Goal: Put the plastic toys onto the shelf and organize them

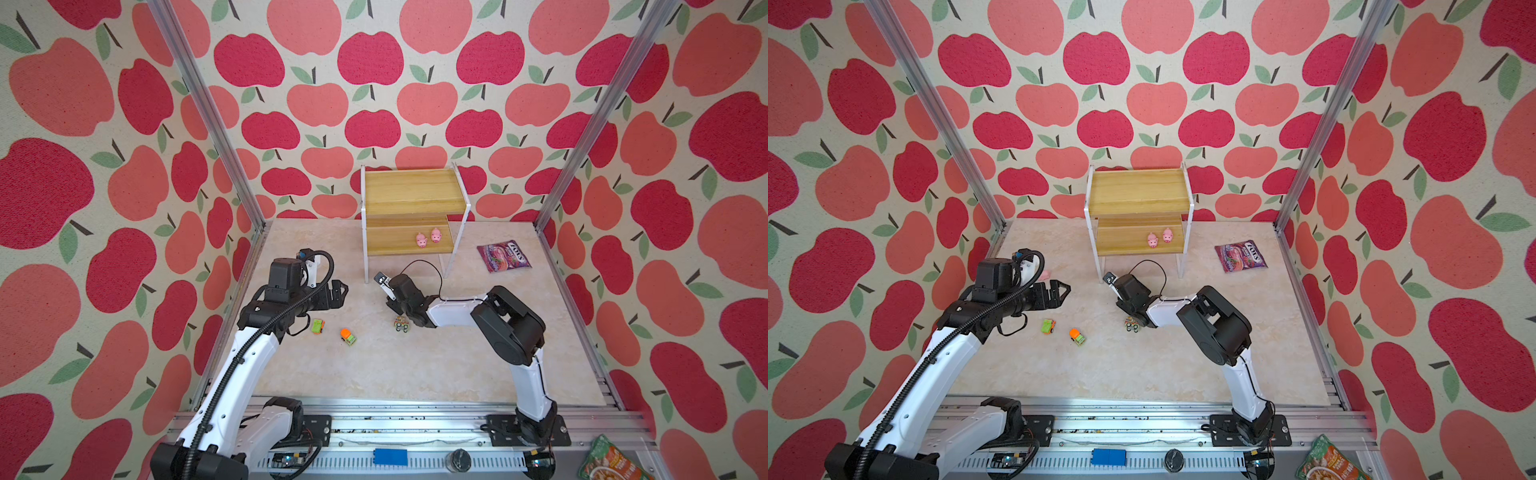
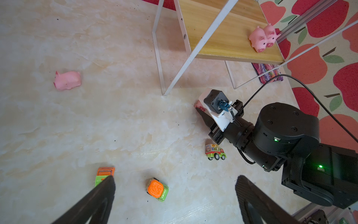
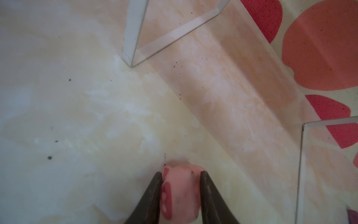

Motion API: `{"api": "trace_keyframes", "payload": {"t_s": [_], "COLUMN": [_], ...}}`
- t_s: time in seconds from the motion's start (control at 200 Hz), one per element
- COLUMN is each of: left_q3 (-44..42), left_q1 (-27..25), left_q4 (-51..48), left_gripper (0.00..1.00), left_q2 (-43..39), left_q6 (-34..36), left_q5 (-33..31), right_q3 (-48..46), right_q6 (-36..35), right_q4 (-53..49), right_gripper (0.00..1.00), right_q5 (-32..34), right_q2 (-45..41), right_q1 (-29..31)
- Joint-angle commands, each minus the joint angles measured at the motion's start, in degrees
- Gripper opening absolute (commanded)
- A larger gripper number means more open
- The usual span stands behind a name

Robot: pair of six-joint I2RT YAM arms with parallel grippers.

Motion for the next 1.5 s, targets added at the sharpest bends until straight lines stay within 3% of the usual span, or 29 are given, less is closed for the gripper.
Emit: {"api": "trace_keyframes", "payload": {"t_s": [0.0,0.16,0.415,0.625,0.85,1.206,1.496], "left_q3": [-0.88,-0.83,-0.73,-0.56,-0.48,-0.47,-0.48], "left_q1": [0.34,0.46,0.33,-0.54,-2.11,-3.41,-3.54], "left_q4": [-0.36,-0.39,-0.35,-0.22,-0.09,-0.11,-0.13], "left_gripper": [0.99,0.99,0.99,0.99,0.99,0.99,0.99], "left_q2": [-0.03,-0.07,-0.21,-0.87,-1.58,-3.05,-3.81], "left_q6": [0.45,0.36,0.27,0.18,0.18,0.18,0.18], "left_q5": [0.75,0.92,1.28,2.07,2.77,2.77,3.15], "right_q3": [0.35,-2.80,-12.64,-22.50,-27.52,-33.59,-39.55], "right_q6": [-0.33,1.93,12.67,27.47,39.30,56.81,66.02], "right_q4": [-1.08,-1.34,-5.83,-12.08,-16.36,-6.93,10.04], "right_gripper": [0.25,0.17,0.13,0.14,0.15,0.18,0.22], "right_q5": [1.17,-1.87,-5.99,-13.79,-22.67,-39.44,-45.62], "right_q2": [-0.51,-6.50,-21.41,-34.78,-42.24,-39.10,-32.48], "right_q1": [-0.26,-0.16,-1.39,-8.64,-16.09,-28.07,-33.68]}}
